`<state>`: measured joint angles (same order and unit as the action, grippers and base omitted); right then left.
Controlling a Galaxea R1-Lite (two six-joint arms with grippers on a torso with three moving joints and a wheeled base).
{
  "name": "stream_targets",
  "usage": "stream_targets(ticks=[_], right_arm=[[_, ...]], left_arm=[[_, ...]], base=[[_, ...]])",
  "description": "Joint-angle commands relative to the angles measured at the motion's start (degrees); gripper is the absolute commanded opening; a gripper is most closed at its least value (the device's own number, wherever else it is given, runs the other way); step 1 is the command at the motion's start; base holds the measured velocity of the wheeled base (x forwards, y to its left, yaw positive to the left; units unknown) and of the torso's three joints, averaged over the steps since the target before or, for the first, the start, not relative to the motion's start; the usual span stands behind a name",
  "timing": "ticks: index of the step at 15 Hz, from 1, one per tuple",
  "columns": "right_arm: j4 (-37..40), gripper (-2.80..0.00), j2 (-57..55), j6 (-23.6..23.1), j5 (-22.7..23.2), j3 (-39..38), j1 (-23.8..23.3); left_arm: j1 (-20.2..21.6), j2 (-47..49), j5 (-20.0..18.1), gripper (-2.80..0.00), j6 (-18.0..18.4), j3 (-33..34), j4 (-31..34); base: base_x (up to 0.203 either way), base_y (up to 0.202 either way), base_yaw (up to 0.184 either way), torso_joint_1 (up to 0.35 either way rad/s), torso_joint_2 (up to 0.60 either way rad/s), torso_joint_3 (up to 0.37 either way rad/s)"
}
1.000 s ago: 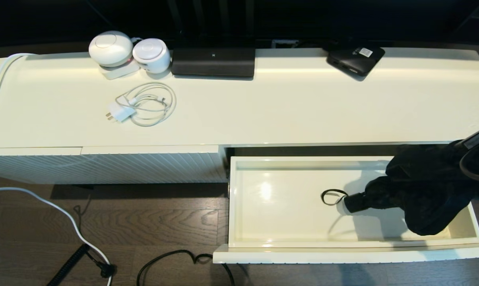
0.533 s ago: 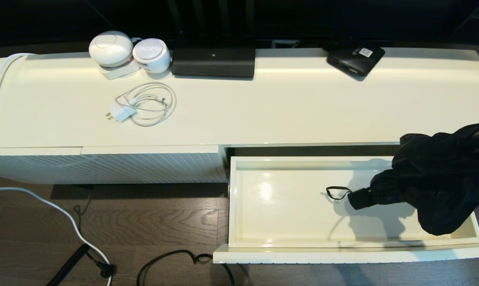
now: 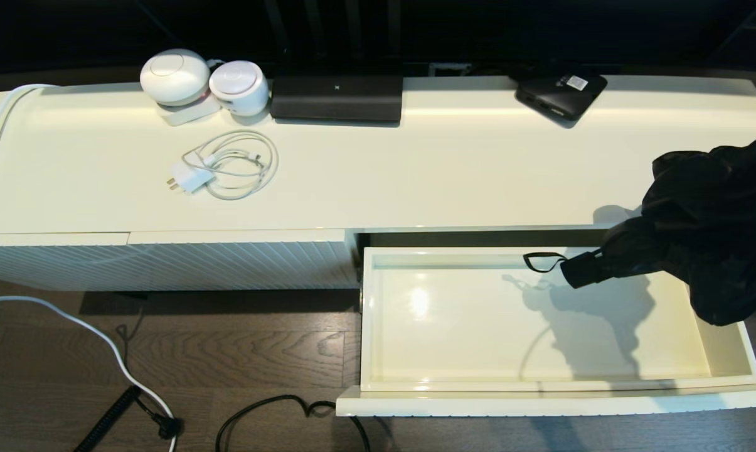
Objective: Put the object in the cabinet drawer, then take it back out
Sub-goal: Take the umbrella out of the drawer and put it on the table
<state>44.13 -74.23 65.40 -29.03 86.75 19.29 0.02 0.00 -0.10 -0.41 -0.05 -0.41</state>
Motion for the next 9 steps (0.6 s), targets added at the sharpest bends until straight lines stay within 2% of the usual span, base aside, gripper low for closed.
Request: stream_targets(ticks=[1,6,9], right_arm=[[0.21,-2.8,-1.73,-0.1,-0.24,4.62,-0.07],[0.36,-2.8,-7.45,-1.52,0.37,16.31,-1.03],[0.29,-2.8,-10.68,-1.35,1.72,18.63,-4.09]], left_arm=[[0.06,0.0,0.01,-2.8,-0.03,-0.04,-0.02],[0.06,0.0,0.01,-2.8,-0.03,-0.04,-0.02],[-0.01,0.0,0.01,-2.8,-0.03,-0.04,-0.02]], base=[[0.0,0.0,0.0,0.0,0.0,0.0],[0.0,0.0,0.0,0.0,0.0,0.0],[0.0,0.0,0.0,0.0,0.0,0.0]])
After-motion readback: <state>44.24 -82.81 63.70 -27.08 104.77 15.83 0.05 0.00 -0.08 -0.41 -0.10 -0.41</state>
